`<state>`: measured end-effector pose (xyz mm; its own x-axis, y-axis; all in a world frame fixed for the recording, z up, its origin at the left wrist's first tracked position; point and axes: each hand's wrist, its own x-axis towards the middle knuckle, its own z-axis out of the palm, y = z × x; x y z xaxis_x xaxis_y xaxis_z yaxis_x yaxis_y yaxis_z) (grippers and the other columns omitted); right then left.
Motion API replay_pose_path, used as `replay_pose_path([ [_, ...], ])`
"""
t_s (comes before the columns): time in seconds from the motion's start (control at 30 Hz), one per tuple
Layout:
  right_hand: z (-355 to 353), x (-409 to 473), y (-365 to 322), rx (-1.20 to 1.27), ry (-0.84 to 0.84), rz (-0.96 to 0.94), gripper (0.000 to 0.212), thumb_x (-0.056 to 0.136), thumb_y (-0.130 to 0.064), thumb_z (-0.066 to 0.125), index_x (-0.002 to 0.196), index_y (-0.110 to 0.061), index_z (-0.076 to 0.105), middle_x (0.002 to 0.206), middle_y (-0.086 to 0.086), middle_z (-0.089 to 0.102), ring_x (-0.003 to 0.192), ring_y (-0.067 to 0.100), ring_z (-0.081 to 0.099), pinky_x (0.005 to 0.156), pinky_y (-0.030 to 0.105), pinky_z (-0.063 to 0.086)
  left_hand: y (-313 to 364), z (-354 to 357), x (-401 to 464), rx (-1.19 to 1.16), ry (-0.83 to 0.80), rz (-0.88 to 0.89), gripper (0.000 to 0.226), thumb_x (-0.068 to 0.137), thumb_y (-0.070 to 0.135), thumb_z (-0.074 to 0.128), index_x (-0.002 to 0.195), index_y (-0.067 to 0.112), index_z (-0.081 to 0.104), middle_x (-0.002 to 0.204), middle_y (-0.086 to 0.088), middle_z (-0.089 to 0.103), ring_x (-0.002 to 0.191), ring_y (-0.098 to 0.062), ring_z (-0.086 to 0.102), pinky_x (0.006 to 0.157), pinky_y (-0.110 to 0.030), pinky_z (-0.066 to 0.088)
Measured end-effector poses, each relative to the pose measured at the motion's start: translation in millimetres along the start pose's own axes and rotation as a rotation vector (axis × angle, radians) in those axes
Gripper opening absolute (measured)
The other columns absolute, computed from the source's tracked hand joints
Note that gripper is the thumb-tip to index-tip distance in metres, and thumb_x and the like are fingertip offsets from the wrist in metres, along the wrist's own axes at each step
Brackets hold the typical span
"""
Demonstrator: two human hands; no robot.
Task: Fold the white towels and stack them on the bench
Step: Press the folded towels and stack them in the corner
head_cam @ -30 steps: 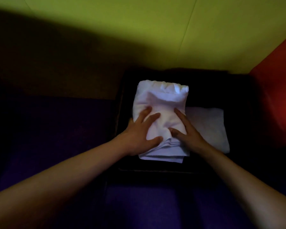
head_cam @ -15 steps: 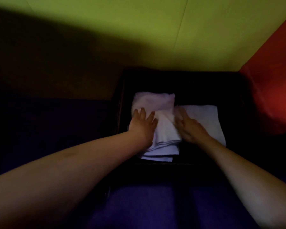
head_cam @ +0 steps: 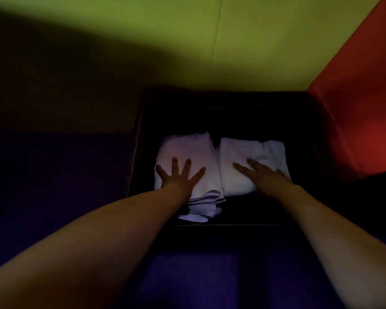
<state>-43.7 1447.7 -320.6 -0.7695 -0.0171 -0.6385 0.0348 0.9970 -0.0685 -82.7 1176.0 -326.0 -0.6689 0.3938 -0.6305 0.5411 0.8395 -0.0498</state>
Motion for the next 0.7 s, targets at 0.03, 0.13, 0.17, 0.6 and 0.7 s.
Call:
replay_pose_path([
  [0.03,0,-2,-4,-0.054,-0.012,-0.002,0.085,0.095,-0.048,0.055,0.147,-0.059,-0.011,0.167,-0.003,-0.012,0.155,0.023,0.001,0.117,0.063,0.014,1,-4,0,0.001,-0.010,0.002,0.123,0.080,0.056,0.074,0.149,0.043,-0.027,0.162,-0.009,-0.029,0.146,-0.049,-0.020,0.101,-0.085,0.004],
  [0.13,-8,-7,-10,-0.116,-0.041,0.002,0.105,0.088,-0.051,0.067,0.151,-0.051,-0.017,0.167,0.002,-0.014,0.155,0.024,0.003,0.116,0.061,0.017,-1,-11,-3,0.017,-0.039,0.018,0.122,0.079,0.059,0.073,0.152,0.042,-0.024,0.164,-0.009,-0.025,0.147,-0.049,-0.018,0.103,-0.084,0.006],
  [0.17,-11,-7,-10,-0.123,-0.050,0.008,0.106,0.087,-0.055,0.067,0.152,-0.049,-0.016,0.168,0.002,-0.013,0.155,0.024,0.003,0.117,0.059,0.016,-4,-12,-4,0.025,-0.041,0.028,0.123,0.077,0.062,0.073,0.153,0.042,-0.022,0.164,-0.009,-0.023,0.148,-0.048,-0.016,0.104,-0.083,0.006],
  [0.6,-64,-37,-125,0.020,0.549,-0.204,0.072,0.084,-0.027,0.062,0.152,-0.026,0.036,0.153,0.006,0.041,0.132,0.033,0.046,0.103,0.046,0.038,-69,-39,-107,-0.110,0.788,-0.106,0.079,0.081,0.036,0.067,0.153,0.019,0.038,0.158,-0.019,0.034,0.141,-0.046,0.033,0.115,-0.057,0.030],
  [0.7,-74,-44,-146,0.048,0.531,-0.209,0.072,0.086,-0.030,0.060,0.152,-0.029,0.032,0.146,0.007,0.044,0.125,0.036,0.050,0.097,0.049,0.044,-76,-33,-124,-0.368,0.612,-0.271,0.083,0.091,0.040,0.055,0.158,0.012,0.016,0.163,-0.017,0.019,0.145,-0.041,0.024,0.116,-0.050,0.028],
])
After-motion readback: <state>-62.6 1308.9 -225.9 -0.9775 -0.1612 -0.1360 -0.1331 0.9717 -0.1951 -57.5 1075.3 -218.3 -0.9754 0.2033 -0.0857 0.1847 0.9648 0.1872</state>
